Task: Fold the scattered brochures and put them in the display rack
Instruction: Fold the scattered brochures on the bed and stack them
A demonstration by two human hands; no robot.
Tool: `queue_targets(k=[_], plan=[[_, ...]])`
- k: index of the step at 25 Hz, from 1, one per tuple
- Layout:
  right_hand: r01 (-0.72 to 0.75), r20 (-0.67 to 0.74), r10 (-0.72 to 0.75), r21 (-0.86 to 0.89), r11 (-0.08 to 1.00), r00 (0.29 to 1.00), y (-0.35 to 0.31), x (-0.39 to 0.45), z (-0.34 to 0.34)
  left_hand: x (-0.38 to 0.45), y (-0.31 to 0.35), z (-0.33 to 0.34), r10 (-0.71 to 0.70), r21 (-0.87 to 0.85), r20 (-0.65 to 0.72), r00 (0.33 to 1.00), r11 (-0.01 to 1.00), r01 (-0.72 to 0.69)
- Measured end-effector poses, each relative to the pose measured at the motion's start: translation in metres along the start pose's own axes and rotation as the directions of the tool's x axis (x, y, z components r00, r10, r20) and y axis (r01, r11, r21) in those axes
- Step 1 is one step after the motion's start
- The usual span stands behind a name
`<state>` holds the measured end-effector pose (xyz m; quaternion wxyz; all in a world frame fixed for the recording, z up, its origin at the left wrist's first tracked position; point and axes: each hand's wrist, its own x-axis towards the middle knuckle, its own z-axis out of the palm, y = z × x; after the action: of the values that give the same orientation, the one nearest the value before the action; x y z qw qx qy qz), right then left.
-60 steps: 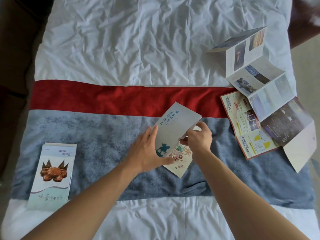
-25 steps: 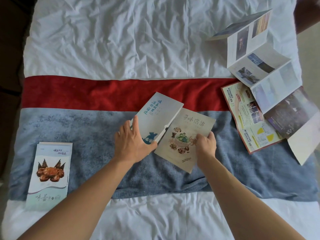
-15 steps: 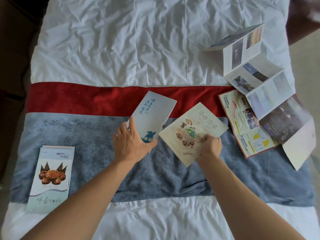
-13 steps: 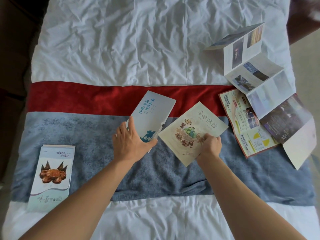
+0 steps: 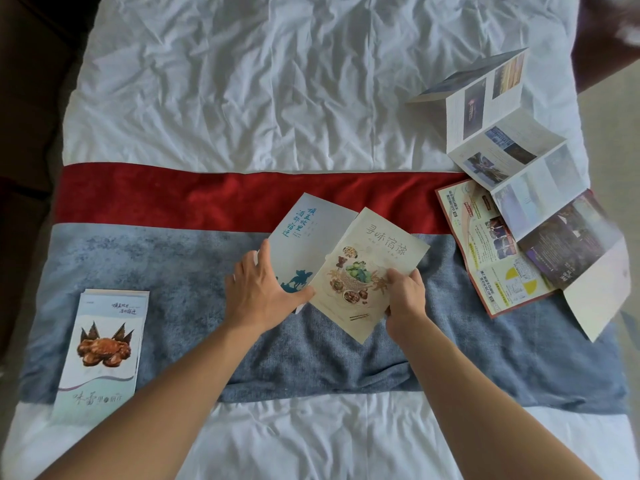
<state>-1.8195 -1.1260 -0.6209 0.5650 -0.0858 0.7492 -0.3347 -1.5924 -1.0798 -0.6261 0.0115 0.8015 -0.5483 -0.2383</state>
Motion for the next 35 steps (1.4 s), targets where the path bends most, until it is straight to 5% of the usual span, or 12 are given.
queue_targets(k=[5, 11, 17, 22, 29, 35], plan=[[-0.02, 0.058, 0.024, -0.07, 0.997, 0.998, 0.004, -0.004, 0.008, 0.0, 0.008, 0.002, -0.038, 0.041, -0.037, 0.999, 0.998, 0.039], [-0.062, 0.103, 0.075, -0.12, 0.991, 0.992, 0.007, -0.002, 0.009, -0.004, 0.007, -0.002, 0.134, 0.075, -0.005, 0.991, 0.988, -0.134], [-0.106, 0.126, 0.111, -0.046, 0.993, 0.986, 0.005, 0.001, 0.011, -0.001, 0.013, 0.0, 0.014, -0.127, 0.038, 0.999, 0.992, -0.009], [-0.141, 0.148, 0.139, 0.004, 0.99, 0.979, 0.007, -0.004, 0.018, 0.001, 0.018, 0.003, 0.06, -0.213, 0.173, 0.983, 0.977, -0.023], [0.091, 0.155, -0.037, -0.354, 0.931, 0.987, 0.016, -0.007, 0.024, -0.01, 0.026, 0.01, 0.038, -0.289, 0.182, 0.983, 0.957, 0.016], [0.241, 0.247, -0.132, -0.49, 0.838, 0.96, 0.035, -0.022, 0.028, -0.031, 0.006, 0.013, -0.038, -0.297, 0.181, 0.983, 0.951, 0.091]])
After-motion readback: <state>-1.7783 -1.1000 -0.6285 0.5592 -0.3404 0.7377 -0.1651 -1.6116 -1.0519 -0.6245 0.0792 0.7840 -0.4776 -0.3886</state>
